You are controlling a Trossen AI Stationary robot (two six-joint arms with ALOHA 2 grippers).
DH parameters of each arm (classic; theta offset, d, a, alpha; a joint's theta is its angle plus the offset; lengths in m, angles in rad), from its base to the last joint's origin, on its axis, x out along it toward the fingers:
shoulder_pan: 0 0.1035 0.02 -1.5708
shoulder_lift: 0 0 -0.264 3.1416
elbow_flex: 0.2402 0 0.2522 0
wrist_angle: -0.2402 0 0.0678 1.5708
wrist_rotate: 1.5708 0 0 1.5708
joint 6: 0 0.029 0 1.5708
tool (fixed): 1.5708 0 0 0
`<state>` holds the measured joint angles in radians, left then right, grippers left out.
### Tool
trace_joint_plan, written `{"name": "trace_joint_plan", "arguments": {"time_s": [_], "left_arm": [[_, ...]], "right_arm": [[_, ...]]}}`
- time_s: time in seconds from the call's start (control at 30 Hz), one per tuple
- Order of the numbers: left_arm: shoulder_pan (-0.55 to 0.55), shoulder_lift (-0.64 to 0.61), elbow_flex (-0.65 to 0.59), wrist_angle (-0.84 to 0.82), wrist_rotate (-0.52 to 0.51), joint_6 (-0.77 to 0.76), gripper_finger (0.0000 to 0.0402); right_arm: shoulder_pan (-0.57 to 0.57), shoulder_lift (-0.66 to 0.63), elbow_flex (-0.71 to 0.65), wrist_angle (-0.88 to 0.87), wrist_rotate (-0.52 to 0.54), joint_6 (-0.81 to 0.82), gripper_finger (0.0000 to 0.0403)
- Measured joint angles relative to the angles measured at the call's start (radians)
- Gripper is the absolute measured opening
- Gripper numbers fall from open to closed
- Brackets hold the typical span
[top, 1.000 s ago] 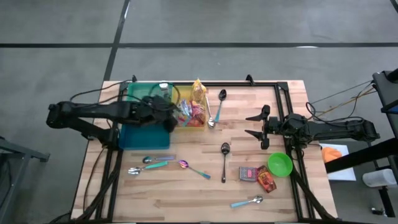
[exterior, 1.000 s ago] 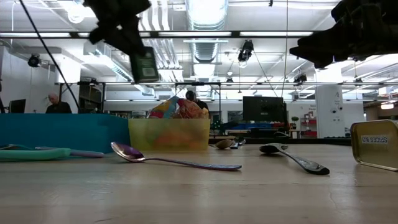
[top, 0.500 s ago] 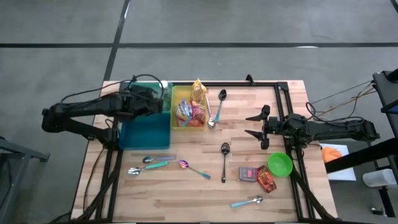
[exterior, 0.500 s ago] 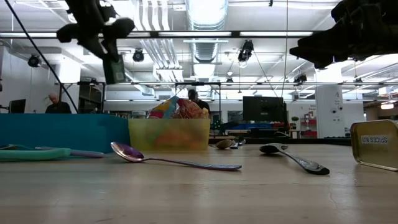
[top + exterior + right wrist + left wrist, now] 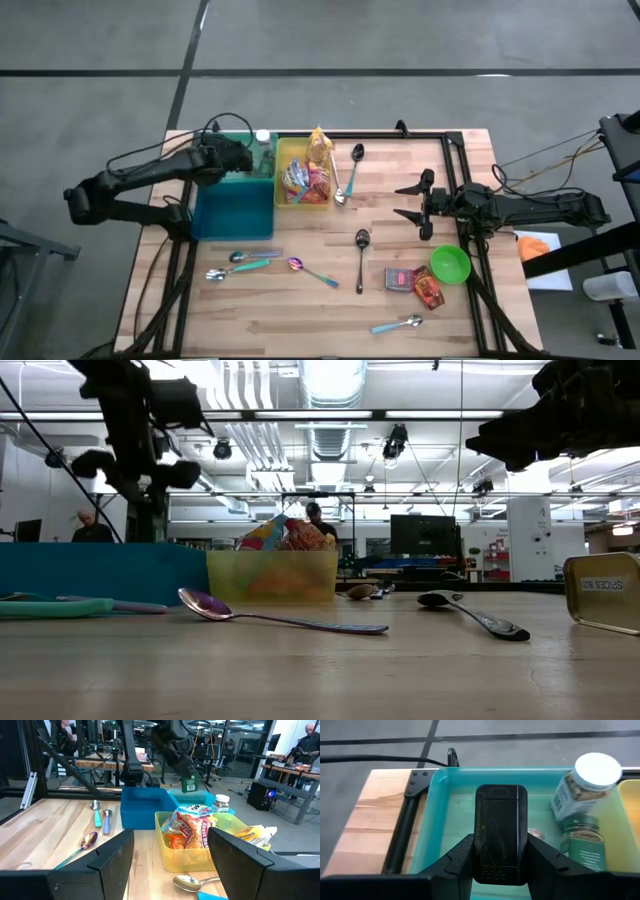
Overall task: Pick & Place Food Item
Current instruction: Put the green spice can into the green bin
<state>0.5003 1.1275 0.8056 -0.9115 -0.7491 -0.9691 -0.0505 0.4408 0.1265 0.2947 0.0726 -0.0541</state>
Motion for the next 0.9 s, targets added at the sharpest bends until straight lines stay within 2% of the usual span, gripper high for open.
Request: {"name": "trace_joint_plan", "arguments": {"time_s": [0.13,0.43,0.6,0.9], "left_arm": [[0.064,0.000,-0.079,0.141,0.026,0.087,0.0133],[0.200,0.000,-0.226,0.340,0.180,0.211,0.0133],[0.253,0.000,-0.256,0.366,0.228,0.222,0.0133],[0.257,0.000,-0.256,0.398,0.257,0.286,0.0134]], "right_arm": [[0.000,0.000,0.000,0.000,0.000,-0.001,0.0251],[0.000,0.000,0.000,0.000,0.000,-0.001,0.0251],[0.000,0.000,0.000,-0.001,0.000,-0.001,0.0251],[0.000,0.000,0.000,-0.001,0.000,-0.001,0.0251]]}}
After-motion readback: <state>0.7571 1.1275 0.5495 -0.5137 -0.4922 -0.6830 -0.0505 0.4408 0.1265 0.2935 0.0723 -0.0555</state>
